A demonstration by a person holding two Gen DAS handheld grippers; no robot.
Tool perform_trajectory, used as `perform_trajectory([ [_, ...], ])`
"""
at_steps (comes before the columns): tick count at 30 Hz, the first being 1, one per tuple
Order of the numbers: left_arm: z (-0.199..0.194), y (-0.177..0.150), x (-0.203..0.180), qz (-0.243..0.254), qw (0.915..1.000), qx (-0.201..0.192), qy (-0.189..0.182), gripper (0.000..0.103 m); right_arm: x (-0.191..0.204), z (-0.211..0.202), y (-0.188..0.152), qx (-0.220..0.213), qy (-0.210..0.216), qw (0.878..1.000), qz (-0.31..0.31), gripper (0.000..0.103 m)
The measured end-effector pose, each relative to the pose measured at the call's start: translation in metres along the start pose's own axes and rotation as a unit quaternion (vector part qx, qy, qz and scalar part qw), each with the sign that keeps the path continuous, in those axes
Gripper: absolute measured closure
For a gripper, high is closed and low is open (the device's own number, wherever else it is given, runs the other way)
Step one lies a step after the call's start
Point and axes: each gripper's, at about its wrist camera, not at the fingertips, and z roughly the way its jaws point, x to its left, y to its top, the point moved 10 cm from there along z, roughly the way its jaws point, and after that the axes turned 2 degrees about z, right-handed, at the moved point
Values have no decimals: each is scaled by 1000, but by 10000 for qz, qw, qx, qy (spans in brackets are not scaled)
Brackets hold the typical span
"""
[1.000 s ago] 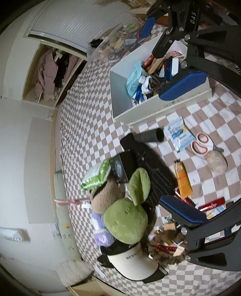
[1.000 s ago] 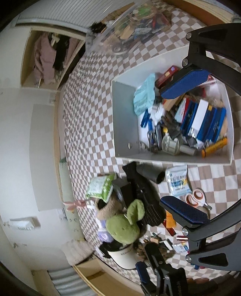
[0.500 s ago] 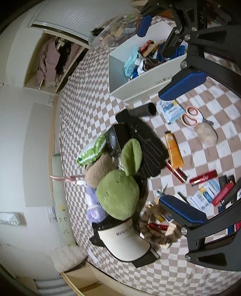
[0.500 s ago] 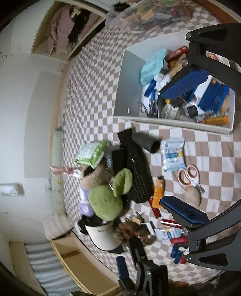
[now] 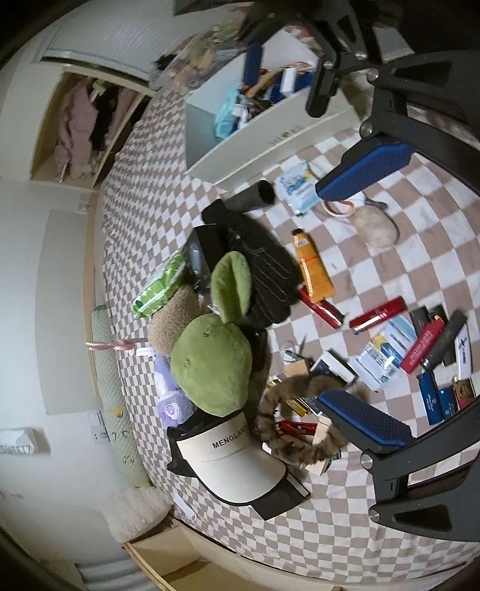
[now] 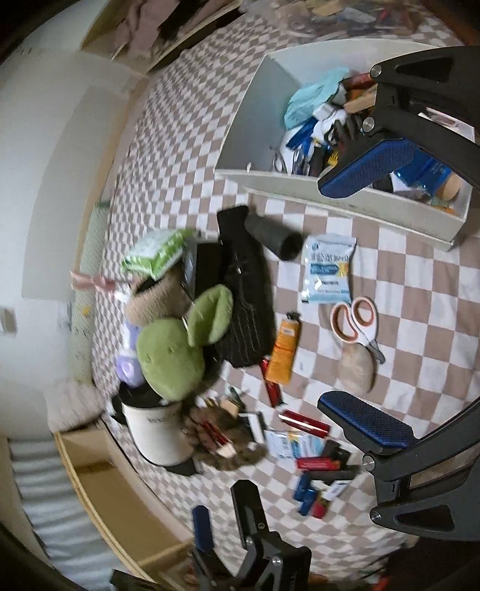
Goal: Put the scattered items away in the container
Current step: 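Move both tools back over the remaining scattered items on the bed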
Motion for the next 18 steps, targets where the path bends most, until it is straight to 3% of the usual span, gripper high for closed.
perform_trajectory([
  [8, 11, -38, 16, 372, 9988, 267, 160, 0, 8, 25, -16, 581, -269, 9968, -479, 0],
  [18, 38, -94, 27, 790, 9933, 845, 84, 0, 26, 50, -33, 1048, 14, 9927, -594, 0],
])
